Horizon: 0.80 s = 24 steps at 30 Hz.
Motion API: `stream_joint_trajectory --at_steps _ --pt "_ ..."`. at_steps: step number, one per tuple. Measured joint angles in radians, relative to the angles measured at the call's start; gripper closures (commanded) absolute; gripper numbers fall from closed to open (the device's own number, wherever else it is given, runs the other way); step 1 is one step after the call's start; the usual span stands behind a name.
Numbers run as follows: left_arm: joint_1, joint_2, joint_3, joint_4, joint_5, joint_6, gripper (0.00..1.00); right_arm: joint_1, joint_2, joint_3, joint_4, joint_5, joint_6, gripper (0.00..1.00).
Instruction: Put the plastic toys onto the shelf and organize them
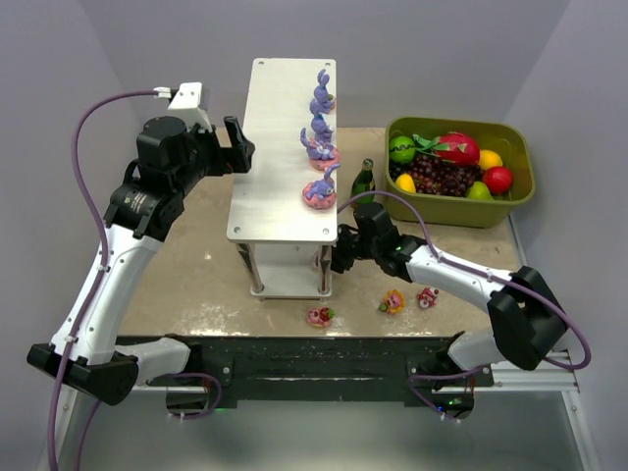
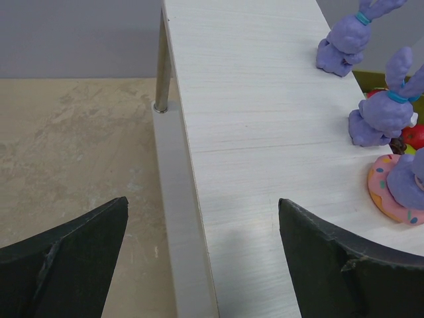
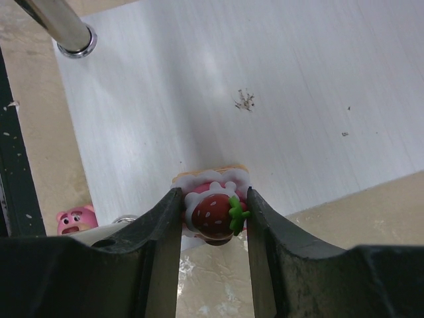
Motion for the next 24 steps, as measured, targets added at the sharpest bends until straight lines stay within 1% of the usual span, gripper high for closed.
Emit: stream_joint_trajectory --at_steps 7,17,19,23,24 --pt "0.0 -0.006 -0.002 -0.003 -0.006 0.0 0.0 0.0 0.001 0.008 -0.028 -0.043 -0.103 0.86" --pt "0.0 -0.026 -0.003 -0.003 -0.016 0.0 0.0 -0.01 0.03 0.045 -0.068 -0.093 -0.214 0.82" --pt "0.0 -0.029 -0.003 -0.003 -0.019 0.0 0.0 -0.01 0.034 0.049 -0.068 -0.098 -0.228 0.77" --pt "0.0 -0.031 -0.007 -0.003 -0.026 0.0 0.01 -0.01 0.052 0.07 -0.085 -0.111 -0.266 0.63" --pt "0.0 -0.032 -0.009 -0.003 -0.027 0.001 0.01 -0.01 0.06 0.078 -0.092 -0.118 -0.275 0.62"
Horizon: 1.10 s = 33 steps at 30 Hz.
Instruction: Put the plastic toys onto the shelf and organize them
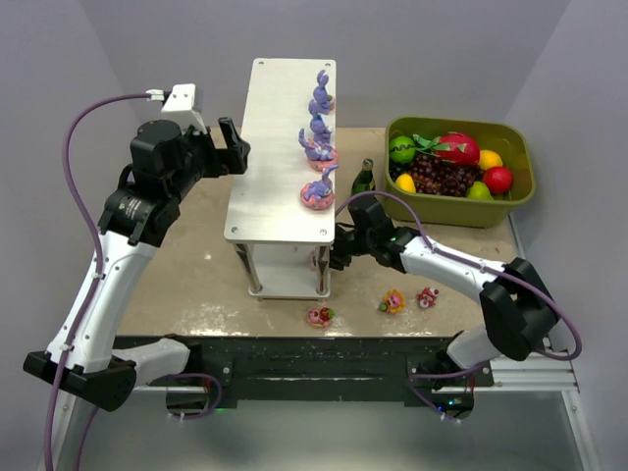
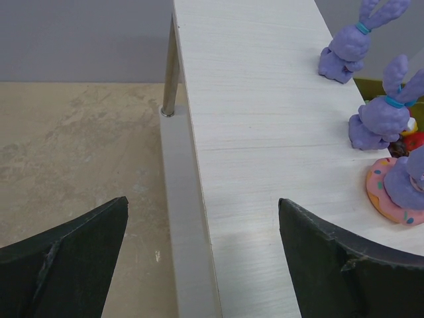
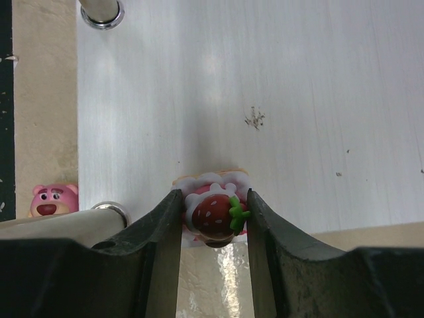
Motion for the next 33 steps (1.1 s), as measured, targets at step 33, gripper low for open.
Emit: stream_joint_trajectory --at_steps 33 --pt "0.0 0.0 -0.01 0.0 -0.007 0.0 0.0 0.011 0.058 0.051 -0.002 0.066 0.112 0.52"
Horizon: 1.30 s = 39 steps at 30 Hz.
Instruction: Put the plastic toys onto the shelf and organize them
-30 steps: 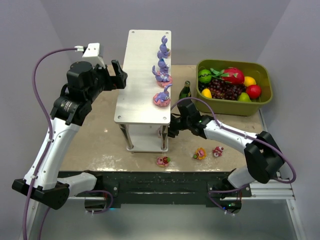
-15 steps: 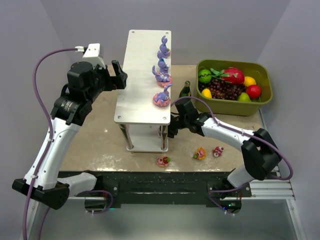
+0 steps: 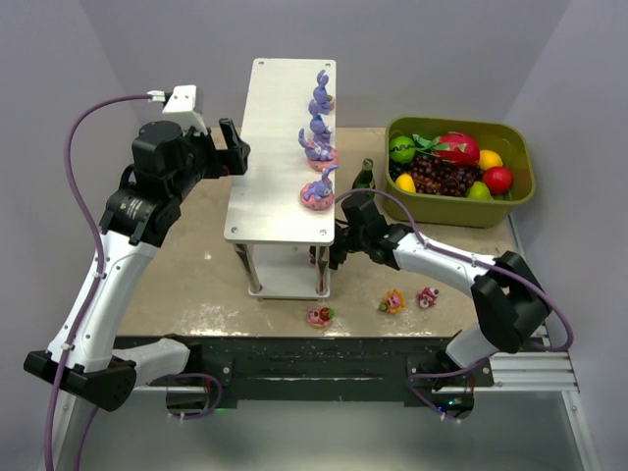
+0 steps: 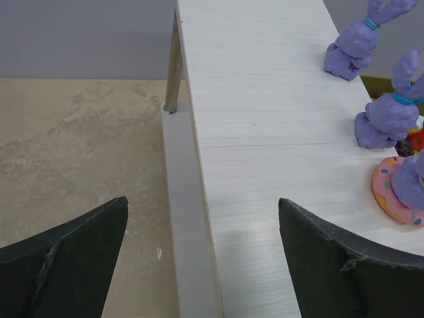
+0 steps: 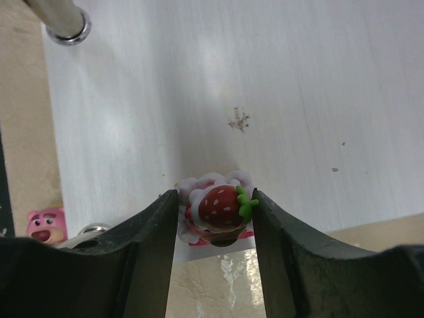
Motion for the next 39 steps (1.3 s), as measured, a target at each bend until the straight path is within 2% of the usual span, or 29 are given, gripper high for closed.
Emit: stream_joint_trajectory --at_steps 6,21,39 --pt "0.0 0.0 0.0 0.0 0.0 0.0 0.0 0.003 0.009 -0.008 0.064 0.056 0.012 0.56" --pt "0.0 0.0 0.0 0.0 -0.006 0.0 0.0 0.002 0.011 -0.029 0.12 0.093 0.002 0.44" --pt "0.0 0.0 0.0 0.0 -0.006 0.001 0.01 0.002 0.008 -0.033 0.114 0.12 0.007 0.19"
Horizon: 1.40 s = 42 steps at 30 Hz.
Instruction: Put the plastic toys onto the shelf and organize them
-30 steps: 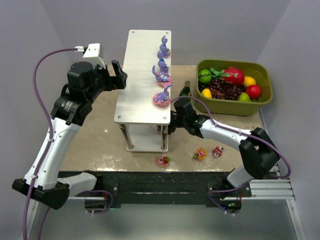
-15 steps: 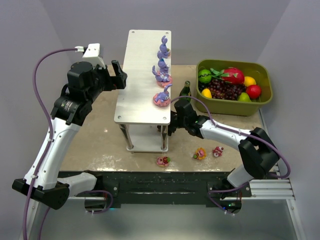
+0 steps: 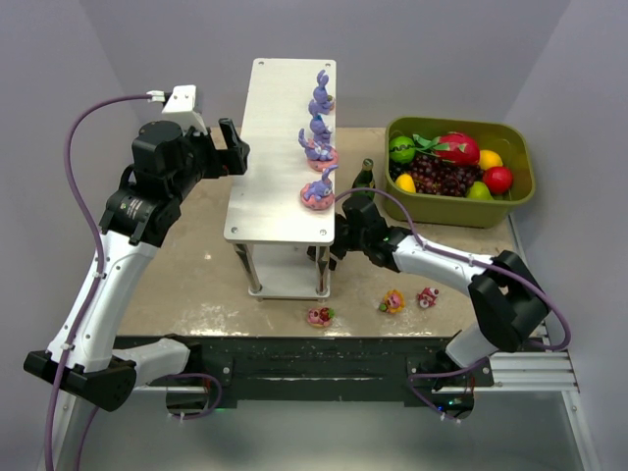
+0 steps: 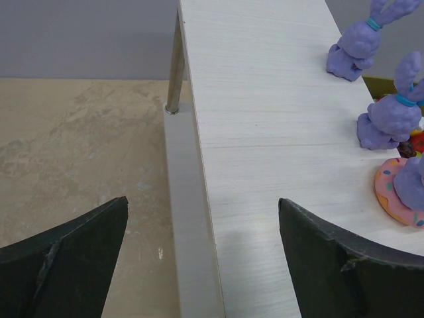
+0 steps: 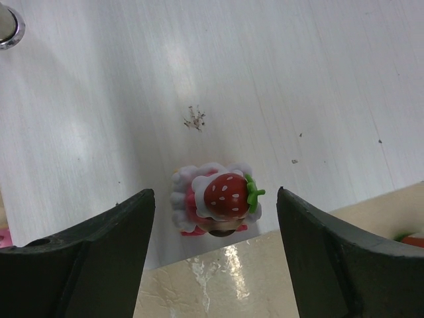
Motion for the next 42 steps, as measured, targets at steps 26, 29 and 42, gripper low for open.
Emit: stream_joint_trajectory --at_steps 26,29,42 --pt "0.0 0.0 0.0 0.0 0.0 0.001 0.0 -0.008 -0.29 -0.214 0.078 0.167 0.1 0.11" --pt "0.0 0.0 0.0 0.0 0.001 0.001 0.0 -0.008 -0.375 -0.238 0.041 0.212 0.143 0.05" --pt "0.0 0.003 0.0 0.001 0.016 0.001 0.0 -0.032 -0.487 -0.214 -0.274 0.565 0.553 0.18"
